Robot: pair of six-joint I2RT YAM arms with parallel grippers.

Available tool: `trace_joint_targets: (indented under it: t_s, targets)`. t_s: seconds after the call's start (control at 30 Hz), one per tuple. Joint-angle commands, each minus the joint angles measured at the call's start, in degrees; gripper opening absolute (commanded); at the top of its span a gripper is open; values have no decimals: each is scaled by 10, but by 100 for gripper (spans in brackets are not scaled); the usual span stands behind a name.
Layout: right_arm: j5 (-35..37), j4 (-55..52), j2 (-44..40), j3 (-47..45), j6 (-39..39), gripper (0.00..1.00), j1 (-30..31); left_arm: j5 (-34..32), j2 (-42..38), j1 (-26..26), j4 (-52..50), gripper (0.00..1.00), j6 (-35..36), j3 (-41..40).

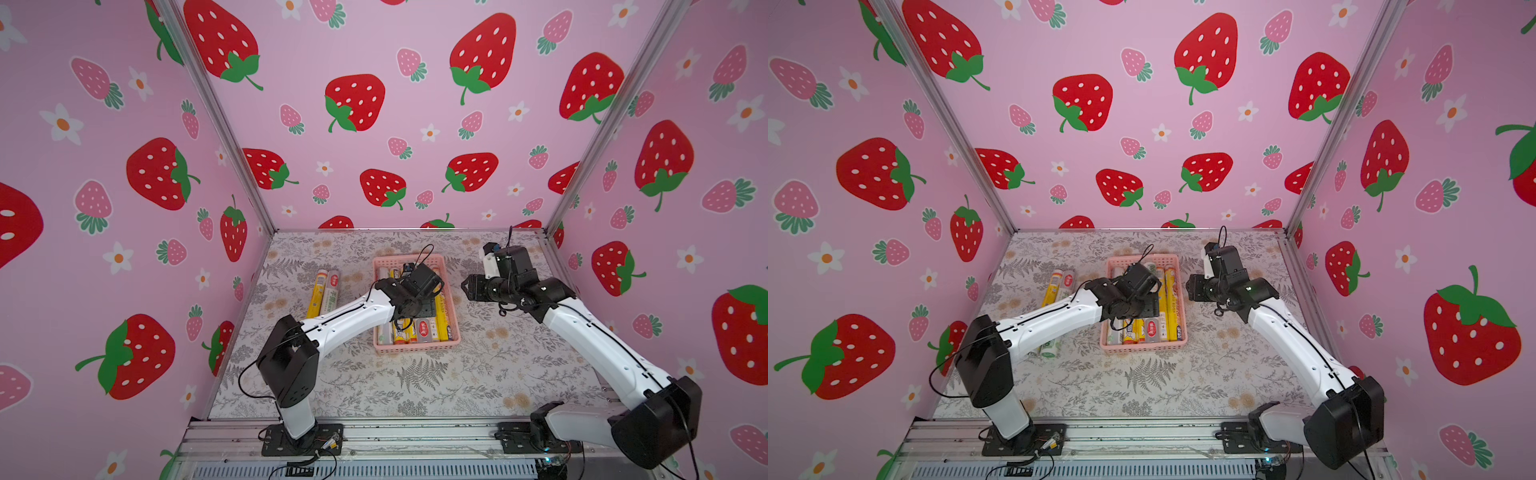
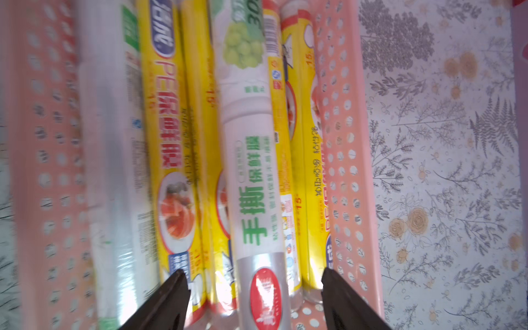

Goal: Put the plastic wrap into the basket
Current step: Place the plastic wrap in the basket, then adjust the plastic wrap at the center of the board.

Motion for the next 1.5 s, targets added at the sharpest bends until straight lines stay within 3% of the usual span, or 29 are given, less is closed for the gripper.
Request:
trace_joint_targets:
  t_s: [0.0, 0.1, 0.33, 0.57, 0.77, 1.1, 1.47]
  targets:
    - [-44, 6, -11, 3, 6, 58, -2, -75, -65, 34, -72, 79, 4, -32]
    - [-96, 34, -3, -2, 19, 59, 6, -92, -122, 77, -91, 80, 22, -81]
    - [-87, 46, 42, 11, 31, 59, 43, -74, -203, 190, -86, 80, 52, -179]
    - [-77, 50, 64, 14, 31, 59, 56, -66, -230, 263, -10, 80, 31, -268]
    - [-55, 24, 59, 10, 14, 59, 56, -49, -212, 310, 24, 80, 49, -296]
    - [-21, 16, 49, -12, 17, 59, 56, 17, -187, 349, 83, 80, 82, -331]
    - [-3, 7, 45, -13, 14, 59, 55, 36, -143, 355, 95, 80, 77, -329]
